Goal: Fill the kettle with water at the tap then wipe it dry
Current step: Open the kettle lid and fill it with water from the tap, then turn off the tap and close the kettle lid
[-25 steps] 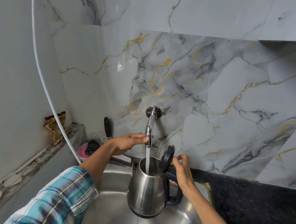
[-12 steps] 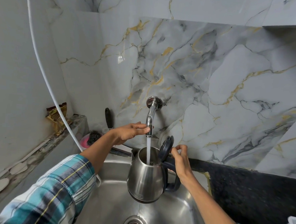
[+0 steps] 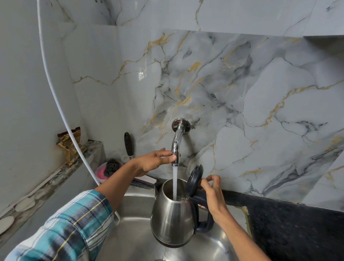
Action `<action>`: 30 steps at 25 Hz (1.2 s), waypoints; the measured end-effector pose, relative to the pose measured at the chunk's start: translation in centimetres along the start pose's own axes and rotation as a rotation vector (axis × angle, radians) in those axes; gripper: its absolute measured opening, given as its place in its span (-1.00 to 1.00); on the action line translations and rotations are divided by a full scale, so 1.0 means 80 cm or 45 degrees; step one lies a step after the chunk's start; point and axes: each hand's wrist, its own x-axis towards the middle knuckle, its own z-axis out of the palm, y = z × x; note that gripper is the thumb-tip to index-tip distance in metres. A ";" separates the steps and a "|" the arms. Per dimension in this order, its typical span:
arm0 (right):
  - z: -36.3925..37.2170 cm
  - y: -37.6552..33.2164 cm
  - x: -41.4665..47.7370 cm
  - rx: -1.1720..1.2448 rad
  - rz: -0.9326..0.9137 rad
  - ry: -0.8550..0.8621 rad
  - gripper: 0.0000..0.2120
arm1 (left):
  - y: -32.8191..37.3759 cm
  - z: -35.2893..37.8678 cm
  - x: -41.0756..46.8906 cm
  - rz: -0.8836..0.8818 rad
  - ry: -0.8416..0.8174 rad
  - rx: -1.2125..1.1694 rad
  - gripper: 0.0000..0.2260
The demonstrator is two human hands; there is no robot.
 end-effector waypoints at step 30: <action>-0.058 0.023 -0.048 0.169 0.258 0.248 -0.43 | 0.008 0.159 -0.063 0.202 1.098 0.296 -0.65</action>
